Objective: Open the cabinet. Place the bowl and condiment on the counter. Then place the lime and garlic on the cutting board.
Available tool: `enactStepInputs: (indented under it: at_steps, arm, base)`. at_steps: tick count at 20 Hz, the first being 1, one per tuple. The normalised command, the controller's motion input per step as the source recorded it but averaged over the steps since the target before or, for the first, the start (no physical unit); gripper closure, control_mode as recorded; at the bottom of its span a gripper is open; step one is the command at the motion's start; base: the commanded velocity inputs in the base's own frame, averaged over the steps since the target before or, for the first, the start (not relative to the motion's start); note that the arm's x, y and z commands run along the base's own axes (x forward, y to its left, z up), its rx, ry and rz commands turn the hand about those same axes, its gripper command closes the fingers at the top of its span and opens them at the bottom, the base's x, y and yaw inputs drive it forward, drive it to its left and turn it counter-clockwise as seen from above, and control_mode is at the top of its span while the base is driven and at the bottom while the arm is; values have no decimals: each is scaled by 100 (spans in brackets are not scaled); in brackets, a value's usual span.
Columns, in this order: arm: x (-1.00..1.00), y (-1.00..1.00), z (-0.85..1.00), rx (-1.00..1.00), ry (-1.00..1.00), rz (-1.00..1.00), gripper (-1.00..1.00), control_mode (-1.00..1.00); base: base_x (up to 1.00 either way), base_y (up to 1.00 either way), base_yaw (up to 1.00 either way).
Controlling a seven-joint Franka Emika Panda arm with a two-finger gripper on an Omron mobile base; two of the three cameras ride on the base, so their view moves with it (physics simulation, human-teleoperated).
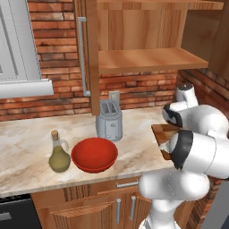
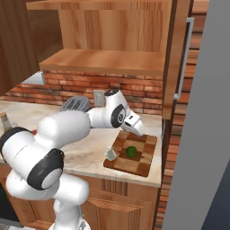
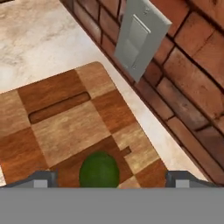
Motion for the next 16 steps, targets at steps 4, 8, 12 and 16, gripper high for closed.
enactStepInputs:
  at_steps: [4, 8, 12, 16]
  arm:
    - [-98, 29, 57, 0, -7, -1, -100, -100]
    - [-100, 38, 58, 0, -7, 0, -100, -100]
    - [-94, 61, 44, 0, -9, 0, -100, -100]
    - [-89, 76, 34, 0, -11, 0, -100, -100]
  base:
    - [0, 0, 0]
    - [0, 0, 0]
    - [0, 0, 0]
    - [0, 0, 0]
